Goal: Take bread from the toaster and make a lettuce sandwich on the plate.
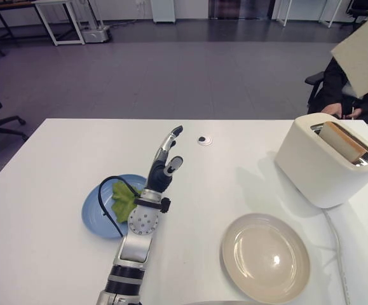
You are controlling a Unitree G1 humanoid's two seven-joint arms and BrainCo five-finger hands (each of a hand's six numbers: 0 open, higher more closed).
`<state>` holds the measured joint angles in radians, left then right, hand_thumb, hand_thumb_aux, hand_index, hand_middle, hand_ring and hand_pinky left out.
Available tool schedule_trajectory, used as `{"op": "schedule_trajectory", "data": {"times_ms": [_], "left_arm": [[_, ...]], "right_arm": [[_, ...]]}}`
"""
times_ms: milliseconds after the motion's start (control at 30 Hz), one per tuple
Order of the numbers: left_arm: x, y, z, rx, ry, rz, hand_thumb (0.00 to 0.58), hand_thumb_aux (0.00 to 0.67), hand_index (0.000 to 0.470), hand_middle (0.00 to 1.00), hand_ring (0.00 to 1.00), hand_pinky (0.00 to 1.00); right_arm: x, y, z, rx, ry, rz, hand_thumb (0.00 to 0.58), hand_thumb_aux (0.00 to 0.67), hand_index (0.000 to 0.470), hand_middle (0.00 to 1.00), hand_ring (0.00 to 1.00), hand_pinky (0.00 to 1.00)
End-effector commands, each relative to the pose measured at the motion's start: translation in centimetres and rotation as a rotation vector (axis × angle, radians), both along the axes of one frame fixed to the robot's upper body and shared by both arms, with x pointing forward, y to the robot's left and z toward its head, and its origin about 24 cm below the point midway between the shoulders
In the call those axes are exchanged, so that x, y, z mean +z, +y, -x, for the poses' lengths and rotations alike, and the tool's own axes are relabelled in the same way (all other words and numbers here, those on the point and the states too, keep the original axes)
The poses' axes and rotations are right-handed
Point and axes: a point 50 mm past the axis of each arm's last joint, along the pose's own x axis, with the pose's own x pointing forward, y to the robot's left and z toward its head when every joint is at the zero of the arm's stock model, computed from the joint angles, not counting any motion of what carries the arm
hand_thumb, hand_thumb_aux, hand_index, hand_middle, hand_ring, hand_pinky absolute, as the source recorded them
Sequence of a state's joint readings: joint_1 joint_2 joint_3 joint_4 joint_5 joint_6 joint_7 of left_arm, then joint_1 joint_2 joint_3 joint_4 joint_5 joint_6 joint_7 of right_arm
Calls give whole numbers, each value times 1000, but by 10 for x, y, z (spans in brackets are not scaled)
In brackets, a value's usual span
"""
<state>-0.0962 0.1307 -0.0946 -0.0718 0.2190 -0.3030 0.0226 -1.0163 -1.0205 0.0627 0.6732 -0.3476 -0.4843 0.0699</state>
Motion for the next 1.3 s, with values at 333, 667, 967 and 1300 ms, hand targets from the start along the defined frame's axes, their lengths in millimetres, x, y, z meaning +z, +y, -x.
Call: {"op": "schedule_trajectory", "data": {"times_ms": [333,667,967,1300], "left_arm": [[7,10,-2,46,-19,-34,0,0,0,0,0,0],[13,22,-3,92,-42,-58,0,0,0,0,0,0],[21,38,-3,145,-70,-92,0,0,0,0,0,0],[36,77,-6,359,-114,-706,0,0,0,0,0,0]], "right_arm": [[-111,120,30,843,967,245,580,670,470,0,0,0],[-191,121,52,824,1310,335,580,670,470,0,0,0],[-242,113,74,834,1433,276,580,670,470,0,0,0],[-211,114,65,823,1290,252,0,0,0,0,0,0]]}}
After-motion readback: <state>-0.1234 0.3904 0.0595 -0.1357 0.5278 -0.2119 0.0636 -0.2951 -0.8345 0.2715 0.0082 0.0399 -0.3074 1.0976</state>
